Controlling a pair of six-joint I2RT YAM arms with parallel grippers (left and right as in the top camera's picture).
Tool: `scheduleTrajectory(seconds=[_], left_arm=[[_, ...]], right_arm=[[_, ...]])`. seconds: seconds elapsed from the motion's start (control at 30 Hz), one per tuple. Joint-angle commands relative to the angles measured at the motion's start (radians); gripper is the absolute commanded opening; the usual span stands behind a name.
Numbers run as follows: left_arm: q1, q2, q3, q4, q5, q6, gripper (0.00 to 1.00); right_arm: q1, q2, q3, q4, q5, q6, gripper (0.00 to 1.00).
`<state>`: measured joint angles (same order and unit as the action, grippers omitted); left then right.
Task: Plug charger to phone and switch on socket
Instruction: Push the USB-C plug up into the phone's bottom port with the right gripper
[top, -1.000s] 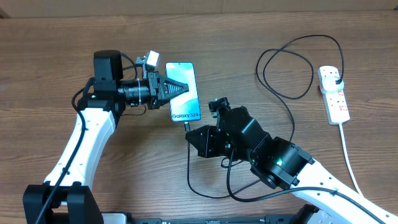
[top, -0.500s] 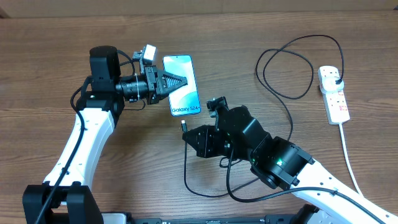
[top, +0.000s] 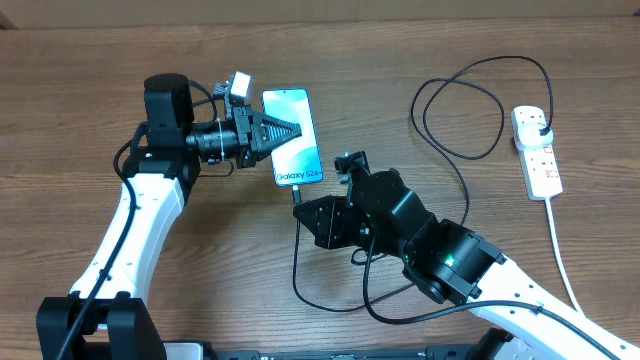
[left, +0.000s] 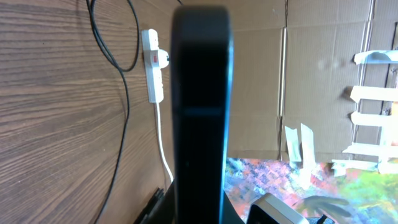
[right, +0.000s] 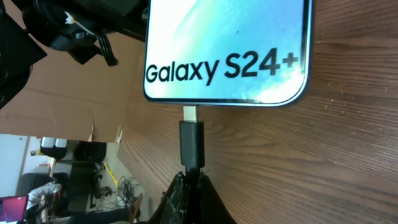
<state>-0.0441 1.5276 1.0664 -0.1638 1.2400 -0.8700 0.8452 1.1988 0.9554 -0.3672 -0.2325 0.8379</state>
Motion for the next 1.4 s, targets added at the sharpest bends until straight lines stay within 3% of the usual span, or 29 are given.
scheduleTrajectory(seconds=[0.0, 1.37], left_arm=[[0.006, -0.013, 0.002, 0.007, 0.043, -0.028, 0.04], [0.006, -0.013, 0.002, 0.008, 0.060, -0.017, 0.04]], right_arm=[[0.004, -0.008, 0.000, 0.006, 0.035, 0.004, 0.04], [-0.050, -0.008, 0.000, -0.004, 0.081, 0.030, 0.04]])
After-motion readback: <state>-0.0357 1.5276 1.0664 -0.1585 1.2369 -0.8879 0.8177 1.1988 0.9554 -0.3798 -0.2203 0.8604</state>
